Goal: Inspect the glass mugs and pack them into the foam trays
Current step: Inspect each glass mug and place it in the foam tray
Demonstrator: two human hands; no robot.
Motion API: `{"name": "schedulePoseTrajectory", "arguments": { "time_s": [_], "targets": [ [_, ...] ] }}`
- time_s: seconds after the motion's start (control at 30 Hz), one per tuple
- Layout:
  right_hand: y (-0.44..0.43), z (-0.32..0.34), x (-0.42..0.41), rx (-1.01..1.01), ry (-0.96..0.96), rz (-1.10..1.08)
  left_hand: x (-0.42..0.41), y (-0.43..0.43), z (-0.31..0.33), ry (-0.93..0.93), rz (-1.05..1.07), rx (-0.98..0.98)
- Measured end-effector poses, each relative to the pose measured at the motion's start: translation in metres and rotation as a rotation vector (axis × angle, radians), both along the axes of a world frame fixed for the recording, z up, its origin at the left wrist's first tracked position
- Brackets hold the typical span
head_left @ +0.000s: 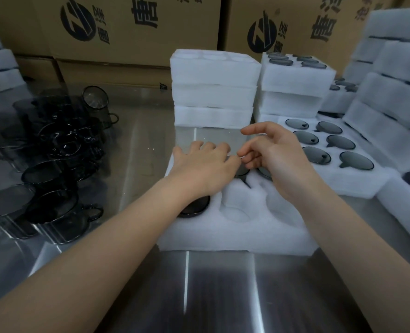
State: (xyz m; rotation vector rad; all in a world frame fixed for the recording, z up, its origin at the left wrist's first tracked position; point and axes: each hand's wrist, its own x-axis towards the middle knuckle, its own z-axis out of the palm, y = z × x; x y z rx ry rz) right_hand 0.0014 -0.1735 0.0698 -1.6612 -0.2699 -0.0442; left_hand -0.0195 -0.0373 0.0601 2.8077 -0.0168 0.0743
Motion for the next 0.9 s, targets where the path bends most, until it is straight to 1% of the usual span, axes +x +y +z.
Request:
{"name": "schedulePoseTrajectory", "arguments": {
  "time_s": [0.1,0.13,0.17,0.2,0.23,0.27,0.3,0.33,0.37,0.4,0.47,0.57,0.63,0.73,0.83,0.9],
  "targets": [
    [0.001,-0.001,-0.005,-0.063,-0.084,-0.004,-0.005,0.01,0.012,-0.069,0.011,-0.281],
    [0.001,-0.001,-0.007,-0.106,-0.126,-0.018,-0.007,0.015,0.014,-0.068,0.016,-0.31],
    [-0.001,0.0,-0.009,-0.177,-0.182,-0.035,-0.01,0.021,0.015,-0.047,0.022,-0.268],
    [-0.004,0.002,-0.011,-0.289,-0.251,-0.035,-0.012,0.028,0.014,-0.009,0.037,-0.185],
    [-0.008,0.004,-0.013,-0.441,-0.316,-0.008,-0.015,0.035,0.012,0.037,0.053,-0.115],
    [-0.013,0.006,-0.015,-0.611,-0.353,0.043,-0.018,0.042,0.01,0.073,0.06,-0.106],
    [-0.018,0.007,-0.017,-0.768,-0.357,0.109,-0.02,0.046,0.006,0.092,0.052,-0.159],
    [-0.023,0.007,-0.019,-0.884,-0.346,0.175,-0.021,0.049,0.003,0.092,0.035,-0.241],
    [-0.027,0.006,-0.02,-0.937,-0.325,0.238,-0.022,0.05,0.0,0.075,0.017,-0.312],
    [-0.029,0.005,-0.02,-0.951,-0.312,0.279,-0.022,0.05,-0.002,0.052,0.01,-0.353],
    [-0.029,0.003,-0.019,-0.938,-0.341,0.303,-0.018,0.048,-0.005,0.008,0.028,-0.369],
    [-0.026,-0.003,-0.014,-0.916,-0.403,0.241,-0.013,0.047,-0.005,-0.016,0.06,-0.356],
    [-0.025,-0.006,-0.011,-0.894,-0.417,0.214,-0.013,0.048,-0.003,0.002,0.063,-0.318],
    [-0.024,-0.01,-0.008,-0.888,-0.433,0.204,-0.021,0.054,0.007,0.019,0.101,-0.182],
    [-0.025,-0.012,-0.007,-0.891,-0.442,0.199,-0.042,0.072,0.026,-0.12,0.273,0.033],
    [-0.025,-0.012,-0.008,-0.89,-0.443,0.202,-0.064,0.09,0.029,-0.22,0.405,0.219]
  ]
}}
